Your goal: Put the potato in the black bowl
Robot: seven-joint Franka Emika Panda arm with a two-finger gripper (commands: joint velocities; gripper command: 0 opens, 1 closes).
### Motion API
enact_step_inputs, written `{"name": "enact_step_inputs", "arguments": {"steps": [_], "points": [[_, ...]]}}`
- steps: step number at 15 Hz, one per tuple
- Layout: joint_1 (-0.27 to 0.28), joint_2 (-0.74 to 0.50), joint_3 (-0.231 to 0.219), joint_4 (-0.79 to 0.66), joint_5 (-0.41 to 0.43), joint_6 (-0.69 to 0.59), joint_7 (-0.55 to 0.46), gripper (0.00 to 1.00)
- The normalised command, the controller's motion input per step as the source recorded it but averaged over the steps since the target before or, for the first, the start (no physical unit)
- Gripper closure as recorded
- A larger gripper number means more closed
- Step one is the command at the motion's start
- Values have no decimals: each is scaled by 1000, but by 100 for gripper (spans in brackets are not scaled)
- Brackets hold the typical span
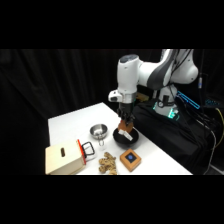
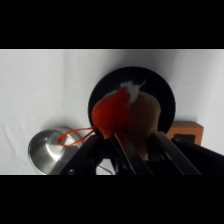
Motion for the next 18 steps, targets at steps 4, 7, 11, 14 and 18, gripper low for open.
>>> {"name": "enact_step_inputs", "arguments": {"steps": [4, 7, 11, 14, 18], "points": [[2, 121, -34, -32, -46, 255, -16, 43], [-10, 50, -31, 65, 114, 77, -206, 18], [-30, -29, -27, 148, 185, -152, -276, 0], [-23, -214, -25, 188, 128, -435, -211, 0], [-18, -352, -26, 211, 139, -568, -181, 0]]}}
